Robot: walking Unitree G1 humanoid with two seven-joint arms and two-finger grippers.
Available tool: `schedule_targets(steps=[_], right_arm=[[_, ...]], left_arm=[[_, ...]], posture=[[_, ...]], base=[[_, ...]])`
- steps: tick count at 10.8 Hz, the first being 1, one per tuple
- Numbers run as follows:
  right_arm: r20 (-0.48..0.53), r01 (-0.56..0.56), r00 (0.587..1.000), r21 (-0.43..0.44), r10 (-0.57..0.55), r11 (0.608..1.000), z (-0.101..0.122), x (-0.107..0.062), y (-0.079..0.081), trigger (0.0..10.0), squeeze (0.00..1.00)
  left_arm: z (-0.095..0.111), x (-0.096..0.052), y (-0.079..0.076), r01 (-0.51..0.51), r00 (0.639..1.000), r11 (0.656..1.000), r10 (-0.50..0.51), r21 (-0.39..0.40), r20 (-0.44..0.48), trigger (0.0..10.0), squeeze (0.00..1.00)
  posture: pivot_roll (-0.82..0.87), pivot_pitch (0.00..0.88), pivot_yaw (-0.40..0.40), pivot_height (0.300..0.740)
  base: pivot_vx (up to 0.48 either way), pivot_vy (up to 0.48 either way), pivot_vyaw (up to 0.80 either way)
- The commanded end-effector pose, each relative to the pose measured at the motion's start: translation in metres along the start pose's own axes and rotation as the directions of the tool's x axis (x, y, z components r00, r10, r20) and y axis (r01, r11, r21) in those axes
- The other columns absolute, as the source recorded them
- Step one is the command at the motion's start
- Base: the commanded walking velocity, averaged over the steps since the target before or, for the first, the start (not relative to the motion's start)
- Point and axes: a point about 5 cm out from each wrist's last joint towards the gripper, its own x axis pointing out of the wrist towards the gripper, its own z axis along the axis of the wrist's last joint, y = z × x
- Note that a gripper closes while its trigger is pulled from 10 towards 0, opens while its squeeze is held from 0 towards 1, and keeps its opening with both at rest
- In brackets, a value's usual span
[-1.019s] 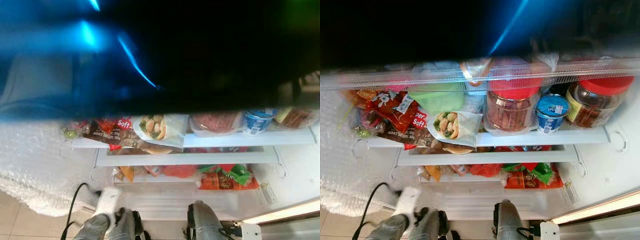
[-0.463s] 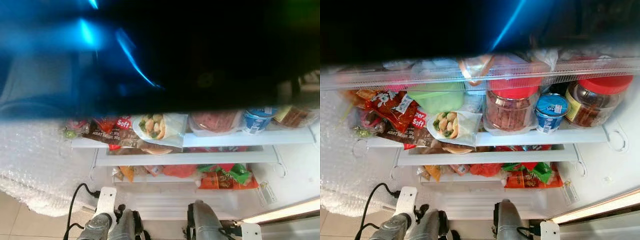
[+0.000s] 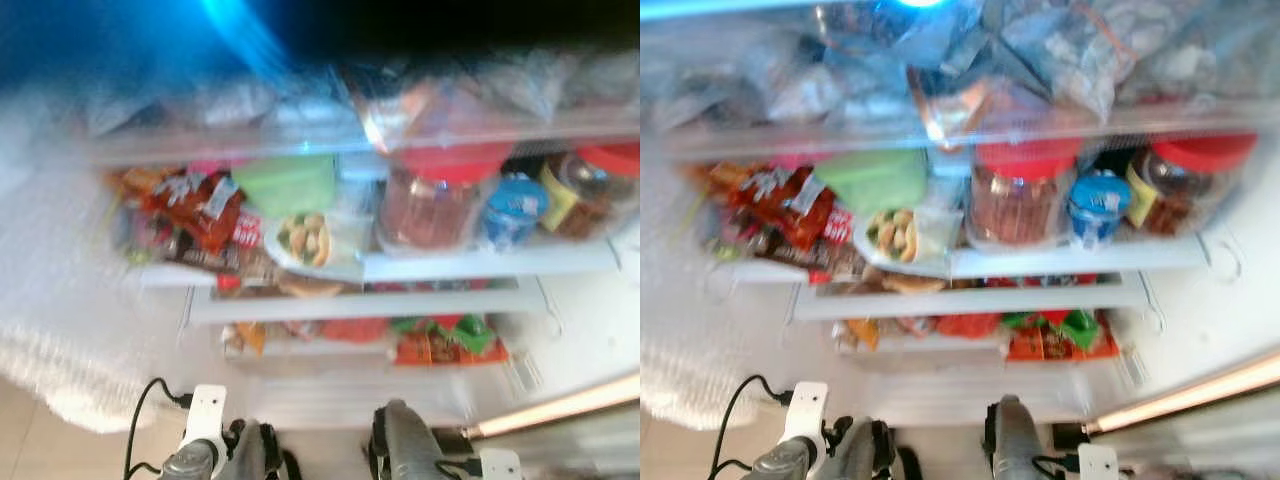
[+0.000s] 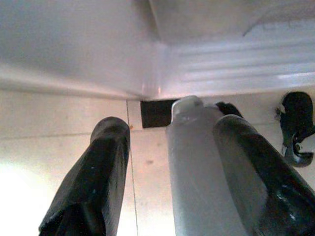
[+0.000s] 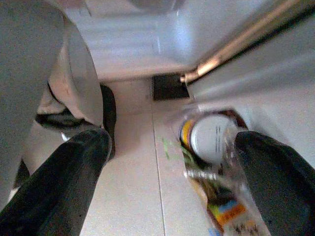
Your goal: Restocking fridge
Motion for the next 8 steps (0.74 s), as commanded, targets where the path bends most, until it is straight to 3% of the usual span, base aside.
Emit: schedule_targets(steps=[1,6,8], right_arm=[[-0.062,-0.023,0.998,0.011,0.024,1.0,-0.0164,-0.0053,0.0078,10.0,0.0],[-0.062,-0.021,0.998,0.015,0.022,1.0,-0.0161,-0.0051,0.0079,10.0,0.0],[-0.061,-0.022,0.998,0.016,0.023,1.0,-0.0157,-0.005,0.008,10.0,0.0]], left_arm=[[-0.0206,-0.0056,0.0077,-0.026,0.997,1.0,0.025,-0.012,-0.069,10.0,0.0],[-0.0237,-0.0065,0.0084,-0.02,0.997,1.0,0.021,0.005,-0.077,10.0,0.0],[-0.024,-0.0064,0.0076,-0.021,0.996,1.0,0.022,0.009,-0.083,10.0,0.0]], posture=[[-0.11,0.171,0.098,0.645],[-0.11,0.177,0.097,0.645],[-0.11,0.177,0.096,0.645]], base=[[-0.401,0.0,0.0],[-0.365,0.0,0.0],[0.0,0.0,0.0]])
